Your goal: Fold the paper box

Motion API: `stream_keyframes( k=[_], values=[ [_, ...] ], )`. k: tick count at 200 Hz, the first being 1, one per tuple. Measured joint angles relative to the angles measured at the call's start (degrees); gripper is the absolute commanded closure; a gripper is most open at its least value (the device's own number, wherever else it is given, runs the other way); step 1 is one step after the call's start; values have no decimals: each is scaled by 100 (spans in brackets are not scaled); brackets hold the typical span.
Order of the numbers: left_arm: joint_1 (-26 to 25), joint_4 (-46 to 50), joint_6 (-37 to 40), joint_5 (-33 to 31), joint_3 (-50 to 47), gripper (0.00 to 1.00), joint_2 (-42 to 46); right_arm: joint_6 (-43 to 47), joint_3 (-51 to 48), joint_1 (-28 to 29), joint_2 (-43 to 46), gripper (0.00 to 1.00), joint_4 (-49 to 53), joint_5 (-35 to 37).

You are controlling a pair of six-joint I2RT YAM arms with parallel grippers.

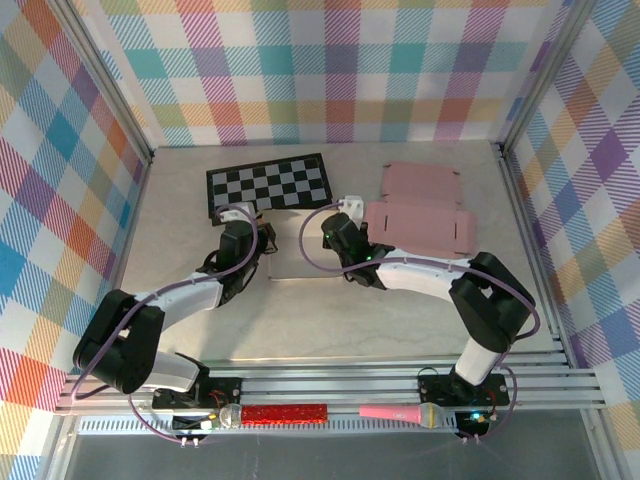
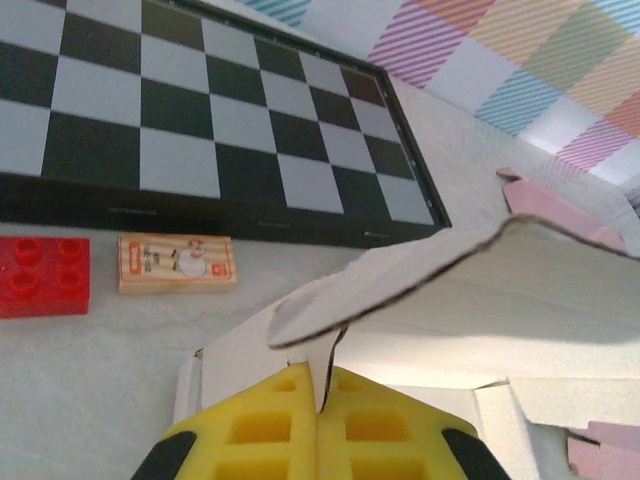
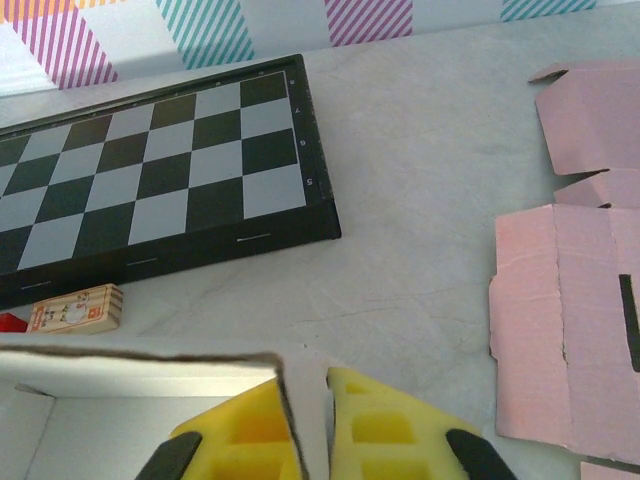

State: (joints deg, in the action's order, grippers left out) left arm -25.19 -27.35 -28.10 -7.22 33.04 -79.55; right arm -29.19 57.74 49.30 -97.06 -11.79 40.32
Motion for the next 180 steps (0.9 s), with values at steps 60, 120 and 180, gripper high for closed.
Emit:
stream_keyframes(
  k=[60,120,180],
  values=[
    [-105,-181,-83,181,-645,96,380,13,-852,227,208,100,-804,118],
    [-529,42,-83,278,-922,97,452,-22,-1036,494,407,100,-723,11],
    [-581,590,-85,157,-999,91,772,-168,-769,597,531,100,50,17]
  ],
)
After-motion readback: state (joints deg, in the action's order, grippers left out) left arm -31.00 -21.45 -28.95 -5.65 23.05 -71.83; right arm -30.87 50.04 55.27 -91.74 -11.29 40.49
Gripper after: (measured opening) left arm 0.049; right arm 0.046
